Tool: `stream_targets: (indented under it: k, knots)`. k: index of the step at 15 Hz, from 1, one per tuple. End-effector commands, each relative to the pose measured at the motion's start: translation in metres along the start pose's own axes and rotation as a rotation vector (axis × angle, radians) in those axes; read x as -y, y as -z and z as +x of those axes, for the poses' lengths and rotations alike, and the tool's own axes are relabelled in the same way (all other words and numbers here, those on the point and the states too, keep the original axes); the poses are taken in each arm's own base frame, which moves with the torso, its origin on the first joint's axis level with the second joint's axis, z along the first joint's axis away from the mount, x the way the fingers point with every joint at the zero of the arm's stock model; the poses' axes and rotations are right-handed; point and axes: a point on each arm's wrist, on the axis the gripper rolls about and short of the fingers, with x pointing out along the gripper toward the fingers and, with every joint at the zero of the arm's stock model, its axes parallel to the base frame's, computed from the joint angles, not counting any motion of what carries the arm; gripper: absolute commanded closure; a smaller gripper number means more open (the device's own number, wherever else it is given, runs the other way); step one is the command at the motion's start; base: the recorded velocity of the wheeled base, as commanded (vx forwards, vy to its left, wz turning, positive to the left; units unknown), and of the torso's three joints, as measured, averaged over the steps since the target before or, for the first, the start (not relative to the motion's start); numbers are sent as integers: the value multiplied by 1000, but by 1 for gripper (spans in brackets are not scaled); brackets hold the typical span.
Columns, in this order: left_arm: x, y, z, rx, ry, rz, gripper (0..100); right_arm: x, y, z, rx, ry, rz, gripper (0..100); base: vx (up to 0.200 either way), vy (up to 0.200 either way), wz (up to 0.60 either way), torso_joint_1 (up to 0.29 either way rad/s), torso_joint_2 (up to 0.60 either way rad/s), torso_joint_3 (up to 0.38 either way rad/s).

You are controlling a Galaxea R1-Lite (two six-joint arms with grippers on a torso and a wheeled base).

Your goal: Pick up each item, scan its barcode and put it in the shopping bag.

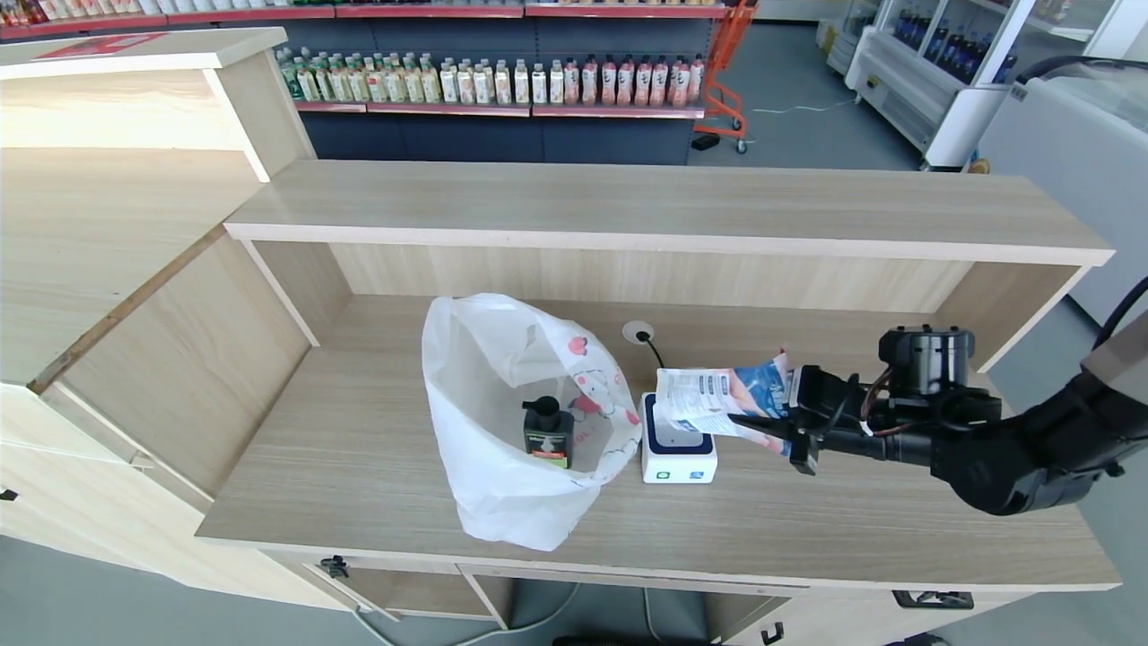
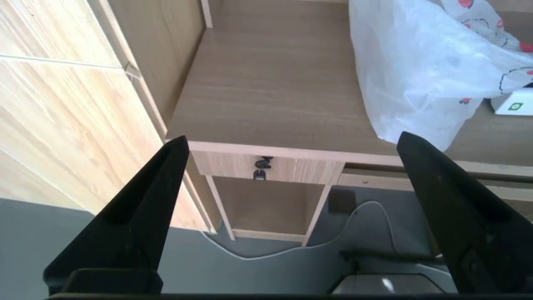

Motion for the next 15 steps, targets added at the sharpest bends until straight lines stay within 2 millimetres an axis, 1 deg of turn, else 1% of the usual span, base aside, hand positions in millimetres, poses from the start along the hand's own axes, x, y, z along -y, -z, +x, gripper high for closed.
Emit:
stream_targets:
  k: [1,3,6,8,12,15]
  knots:
    - [0,0,0,0,0,0,0,-4,12,7,-3,-15,12,100,0,0,0,0,0,0]
    - [0,0,0,0,0,0,0,-6,15,9,9,-29,18,100,0,0,0,0,0,0]
    - [0,0,0,0,0,0,0,-10,31,19,58,-14,-23,100,0,0,0,0,0,0]
    - [0,0,0,0,0,0,0,-12,37,23,62,-7,-27,100,0,0,0,0,0,0]
    - [0,0,0,0,0,0,0,-13,41,27,80,-19,-28,100,0,0,0,0,0,0]
    - [0,0,0,0,0,1,0,-9,40,27,88,-12,-34,100,0,0,0,0,0,0]
